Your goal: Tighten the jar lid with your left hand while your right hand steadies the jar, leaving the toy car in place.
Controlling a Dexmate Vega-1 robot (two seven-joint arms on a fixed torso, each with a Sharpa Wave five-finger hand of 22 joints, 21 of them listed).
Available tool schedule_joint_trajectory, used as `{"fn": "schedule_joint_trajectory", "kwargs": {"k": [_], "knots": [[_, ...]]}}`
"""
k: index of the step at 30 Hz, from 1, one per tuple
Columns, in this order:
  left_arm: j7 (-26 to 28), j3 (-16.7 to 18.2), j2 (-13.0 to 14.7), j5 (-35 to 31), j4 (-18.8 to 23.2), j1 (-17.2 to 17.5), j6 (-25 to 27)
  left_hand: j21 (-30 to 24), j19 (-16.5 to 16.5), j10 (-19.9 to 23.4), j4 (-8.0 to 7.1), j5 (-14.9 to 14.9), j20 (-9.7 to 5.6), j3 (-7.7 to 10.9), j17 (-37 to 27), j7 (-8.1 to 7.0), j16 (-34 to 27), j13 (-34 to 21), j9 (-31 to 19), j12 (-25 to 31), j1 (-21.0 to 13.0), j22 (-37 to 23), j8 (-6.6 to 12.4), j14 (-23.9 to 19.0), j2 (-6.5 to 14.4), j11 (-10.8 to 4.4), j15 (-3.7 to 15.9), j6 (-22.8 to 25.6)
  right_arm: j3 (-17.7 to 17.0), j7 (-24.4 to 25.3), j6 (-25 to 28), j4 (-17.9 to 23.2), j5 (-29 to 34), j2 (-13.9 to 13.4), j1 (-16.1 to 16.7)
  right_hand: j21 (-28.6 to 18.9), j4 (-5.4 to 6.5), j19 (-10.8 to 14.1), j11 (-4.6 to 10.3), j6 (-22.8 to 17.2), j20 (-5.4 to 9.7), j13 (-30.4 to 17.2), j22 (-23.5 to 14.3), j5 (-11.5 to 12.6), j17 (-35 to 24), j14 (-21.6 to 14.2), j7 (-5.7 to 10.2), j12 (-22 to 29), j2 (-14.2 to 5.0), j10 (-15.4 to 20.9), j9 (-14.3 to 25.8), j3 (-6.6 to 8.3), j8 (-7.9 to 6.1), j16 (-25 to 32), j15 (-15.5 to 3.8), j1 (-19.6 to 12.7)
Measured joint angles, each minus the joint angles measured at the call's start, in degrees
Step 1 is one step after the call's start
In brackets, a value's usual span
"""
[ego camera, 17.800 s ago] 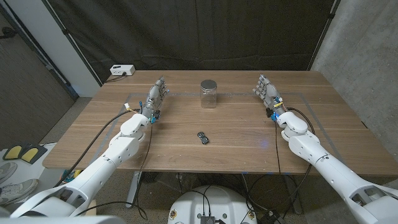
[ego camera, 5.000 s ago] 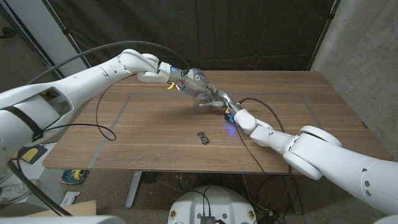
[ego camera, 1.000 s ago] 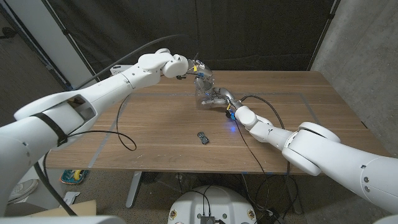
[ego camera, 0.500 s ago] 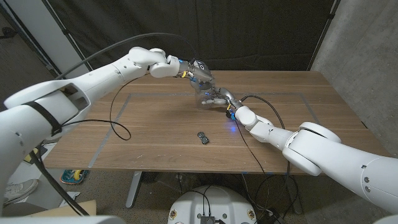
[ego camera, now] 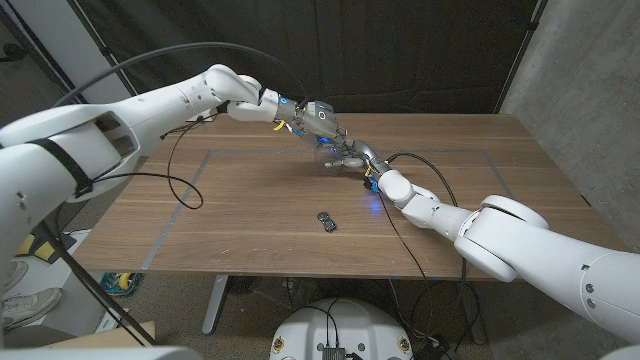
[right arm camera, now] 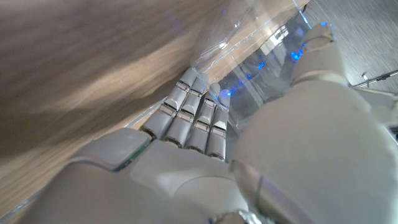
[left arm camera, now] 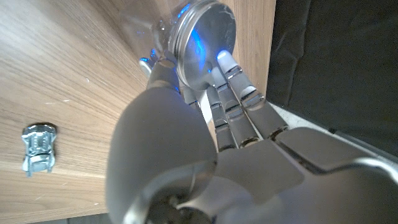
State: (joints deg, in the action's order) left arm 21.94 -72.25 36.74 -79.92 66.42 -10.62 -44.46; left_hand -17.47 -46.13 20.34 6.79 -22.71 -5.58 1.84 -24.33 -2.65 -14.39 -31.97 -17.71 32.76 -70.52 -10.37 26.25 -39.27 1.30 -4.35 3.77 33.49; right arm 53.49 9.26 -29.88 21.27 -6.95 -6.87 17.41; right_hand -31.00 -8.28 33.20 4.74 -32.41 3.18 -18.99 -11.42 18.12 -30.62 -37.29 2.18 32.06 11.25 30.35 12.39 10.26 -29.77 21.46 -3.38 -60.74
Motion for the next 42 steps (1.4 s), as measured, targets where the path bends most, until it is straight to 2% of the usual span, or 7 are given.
{"fn": "schedule_joint_trajectory", "kwargs": {"k": [6, 15, 20, 27, 32, 40, 42], "knots": [[5.4, -1.7, 1.4, -3.5, 1.9, -1.0, 0.1, 3.1, 6.3, -5.6, -2.78, -2.9, 1.52, -3.25, -0.3, -1.25, 3.3, 0.0, -0.2, -2.5, 3.8, -0.2, -3.09, 6.3, -0.1, 0.34, -0.46, -7.5, 0.1, 0.1, 0.2, 0.0, 0.0, 0.0, -0.1, 0.0, 0.08, 0.0, 0.00, 0.0, 0.00, 0.0, 0.0, 0.0, 0.0, 0.0, 0.00, 0.0, 0.00, 0.0, 0.0, -0.08, -0.02, -0.3, -0.01, 0.0], [5.4, -1.3, 3.4, -4.5, 5.4, -0.2, 1.3, 6.3, 20.3, -14.2, -8.12, -3.3, 10.35, -10.51, 2.6, -5.33, 4.5, 2.4, 1.1, -7.6, 12.2, -0.5, -11.43, 21.5, -1.5, 0.90, -1.35, -23.2, 0.2, 0.3, 0.2, 0.0, 0.2, 0.0, -0.1, -0.5, 0.08, -0.2, 0.00, 0.1, -0.21, 0.0, 0.0, 0.0, 0.0, 0.0, 0.10, 0.0, 0.00, 0.0, 0.0, -0.08, -0.19, -0.3, -0.02, 0.0], [3.9, 1.6, 4.8, -3.8, 7.8, 2.2, 2.4, 6.3, 22.4, -16.9, -9.97, -2.5, 12.17, -12.93, 4.7, -5.63, 4.5, 3.5, 2.1, -9.0, 15.5, -0.5, -13.90, 26.4, -2.0, 1.30, -1.43, -26.9, 0.2, 0.4, -0.2, 0.0, 0.4, -0.1, 0.1, -0.5, 0.08, -0.2, 0.00, 0.1, -0.21, 0.0, 0.1, 0.0, 0.0, 0.0, 0.10, 0.0, 0.00, 0.0, 0.0, -0.08, -0.18, -0.3, -0.02, 0.0], [-6.8, 8.2, 5.8, 5.5, 11.9, 7.7, 8.1, 6.3, 24.6, -22.6, -13.23, -1.1, 17.52, -16.19, 7.5, -6.44, 4.5, 5.4, 3.8, -12.0, 21.5, -0.3, -15.67, 31.8, -1.4, 2.53, -4.37, -32.7, 0.2, 0.6, -1.1, 0.1, 0.7, -0.2, 0.3, -0.5, 0.08, -0.2, 0.00, 0.1, -0.21, 0.0, 0.1, 0.0, 0.0, 0.0, 0.10, 0.0, 0.02, 0.0, 0.0, -0.08, -0.14, -0.3, -0.02, 0.0], [-17.3, 12.8, 5.7, 13.8, 14.7, 11.5, 13.9, 6.7, 28.0, -27.2, -14.94, -0.6, 18.05, -17.91, 9.2, -8.19, 4.5, 6.8, 4.8, -14.7, 25.0, 0.0, -15.88, 36.0, -1.3, 3.25, -7.78, -37.9, 0.2, 0.8, -1.6, 0.2, 0.9, -0.3, 0.4, -0.7, 0.08, -0.2, 0.00, 0.1, -0.20, -0.3, 0.1, 0.0, 0.0, 0.0, 0.10, 0.0, 0.03, 0.0, 0.0, -0.08, -0.06, -0.5, -0.02, 0.0], [-29.7, 18.3, 5.0, 25.0, 17.6, 16.2, 22.2, 7.2, 33.0, -29.9, -15.87, -0.1, 18.12, -18.84, 10.6, -6.83, 4.4, 8.3, 5.7, -17.1, 28.2, 0.0, -16.10, 40.5, -0.3, 4.54, -10.85, -42.8, 0.0, 0.9, -2.5, 0.6, 1.3, -0.7, 0.7, -1.0, 0.48, -1.9, 0.01, 1.1, -0.26, -0.1, 0.1, 0.0, 0.0, 0.5, 1.12, -1.5, 0.04, -2.6, 0.1, -0.49, 0.84, -3.5, -0.25, 0.0], [-31.4, 20.9, 4.5, 27.7, 18.7, 18.4, 23.9, 7.2, 33.2, -30.2, -15.87, 0.2, 17.91, -18.84, 10.8, -6.63, 4.2, 8.3, 5.7, -17.1, 28.3, 0.0, -16.10, 40.8, -0.1, 4.85, -11.13, -43.1, 0.0, 0.9, -3.0, 0.8, 1.6, -0.9, 0.7, -1.0, 0.64, -3.2, -0.42, 2.3, -0.29, 0.2, 0.2, 0.0, -6.1, 3.0, 1.97, -2.6, 0.02, -4.7, 0.2, -0.65, 1.76, -5.7, -0.10, 0.0]]}}
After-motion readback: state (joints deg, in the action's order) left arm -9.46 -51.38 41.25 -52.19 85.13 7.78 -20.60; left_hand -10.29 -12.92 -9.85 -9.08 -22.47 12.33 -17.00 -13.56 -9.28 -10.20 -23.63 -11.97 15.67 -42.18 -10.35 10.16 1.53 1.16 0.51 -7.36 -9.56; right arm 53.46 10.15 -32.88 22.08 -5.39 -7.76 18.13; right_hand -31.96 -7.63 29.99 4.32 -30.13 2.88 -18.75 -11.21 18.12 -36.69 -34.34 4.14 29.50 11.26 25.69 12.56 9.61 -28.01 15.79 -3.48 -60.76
